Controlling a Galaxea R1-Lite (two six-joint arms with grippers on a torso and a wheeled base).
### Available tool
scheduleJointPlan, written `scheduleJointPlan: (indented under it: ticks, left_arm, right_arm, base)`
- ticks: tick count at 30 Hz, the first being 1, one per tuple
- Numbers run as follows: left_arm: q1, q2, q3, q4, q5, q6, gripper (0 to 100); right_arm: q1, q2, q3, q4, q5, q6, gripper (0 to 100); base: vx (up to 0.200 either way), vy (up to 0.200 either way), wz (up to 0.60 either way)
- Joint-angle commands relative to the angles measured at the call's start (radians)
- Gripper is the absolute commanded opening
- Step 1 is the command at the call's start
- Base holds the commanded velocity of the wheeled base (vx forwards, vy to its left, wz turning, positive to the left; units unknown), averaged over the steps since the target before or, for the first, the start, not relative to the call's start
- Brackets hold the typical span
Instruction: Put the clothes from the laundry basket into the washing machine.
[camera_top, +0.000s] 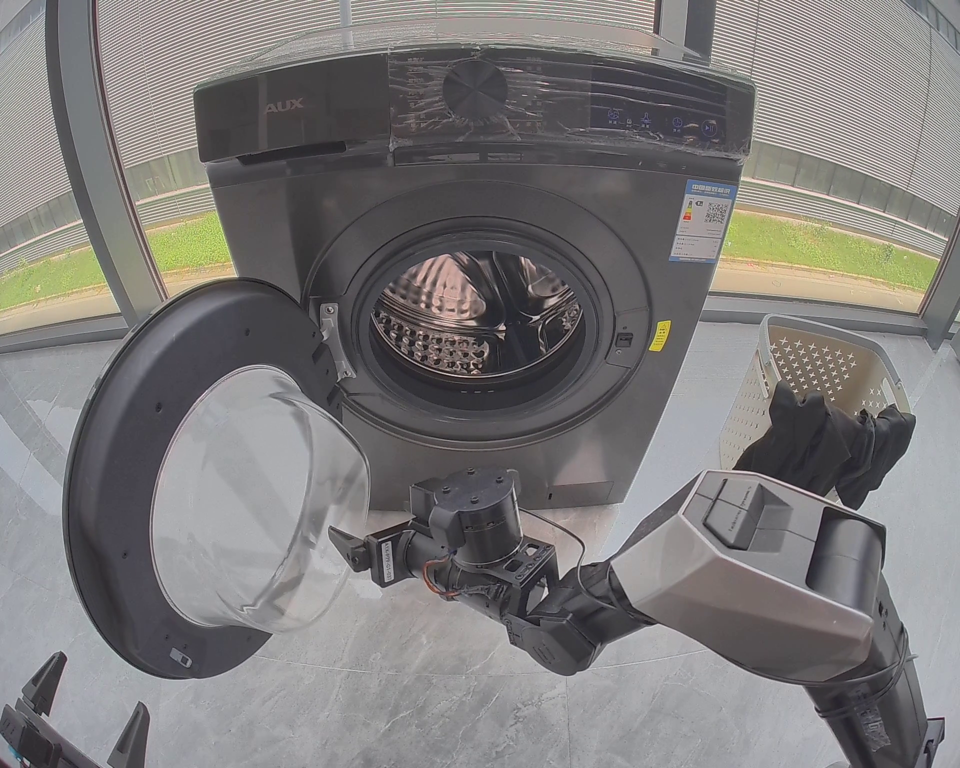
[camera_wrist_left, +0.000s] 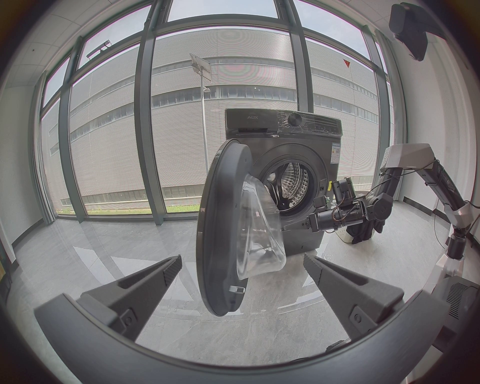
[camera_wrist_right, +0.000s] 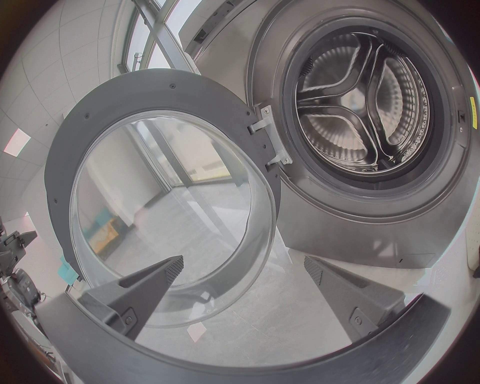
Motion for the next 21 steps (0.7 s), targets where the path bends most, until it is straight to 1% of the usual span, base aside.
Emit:
scheduleJointPlan:
  ticks: [1,5,7,8,10,14,15,16,17,18,19,20,21]
  left_arm:
    - [0.0,-0.017,0.018,0.0,0.0,0.0,100]
    - [0.0,-0.017,0.018,0.0,0.0,0.0,100]
    - [0.0,-0.017,0.018,0.0,0.0,0.0,100]
    - [0.0,-0.017,0.018,0.0,0.0,0.0,100]
    - [0.0,-0.017,0.018,0.0,0.0,0.0,100]
    - [0.0,-0.017,0.018,0.0,0.0,0.0,100]
    - [0.0,-0.017,0.018,0.0,0.0,0.0,100]
    - [0.0,-0.017,0.018,0.0,0.0,0.0,100]
    - [0.0,-0.017,0.018,0.0,0.0,0.0,100]
    - [0.0,-0.017,0.018,0.0,0.0,0.0,100]
    - [0.0,-0.017,0.018,0.0,0.0,0.0,100]
    - [0.0,-0.017,0.018,0.0,0.0,0.0,100]
    - [0.0,-0.017,0.018,0.0,0.0,0.0,100]
  right_arm:
    - [0.004,0.03,-0.03,-0.006,-0.01,0.016,100]
    - [-0.012,0.013,-0.01,-0.01,-0.014,0.019,100]
    - [-0.029,-0.051,0.051,-0.023,-0.039,0.019,100]
    - [-0.041,-0.085,0.085,-0.029,-0.044,0.016,100]
    - [-0.065,-0.168,0.186,-0.032,-0.047,0.013,100]
    - [-0.094,-0.318,0.363,-0.035,-0.053,0.0,100]
    - [-0.105,-0.354,0.401,-0.04,-0.053,-0.004,100]
    - [-0.105,-0.354,0.401,-0.04,-0.053,-0.004,100]
    - [-0.128,-0.424,0.487,-0.069,-0.054,-0.014,100]
    - [-0.14,-0.453,0.527,-0.09,-0.054,-0.023,100]
    - [-0.144,-0.466,0.545,-0.101,-0.054,-0.028,100]
    - [-0.154,-0.502,0.599,-0.133,-0.053,-0.039,100]
    - [-0.159,-0.524,0.631,-0.152,-0.053,-0.043,100]
  base:
    - [0.0,0.0,0.0]
    - [0.0,0.0,0.0]
    - [0.0,0.0,0.0]
    - [0.0,0.0,0.0]
    - [0.0,0.0,0.0]
    - [0.0,0.0,0.0]
    - [0.0,0.0,0.0]
    - [0.0,0.0,0.0]
    - [0.0,0.0,0.0]
    - [0.0,0.0,0.0]
    - [0.0,0.0,0.0]
    - [0.0,0.0,0.0]
    - [0.0,0.0,0.0]
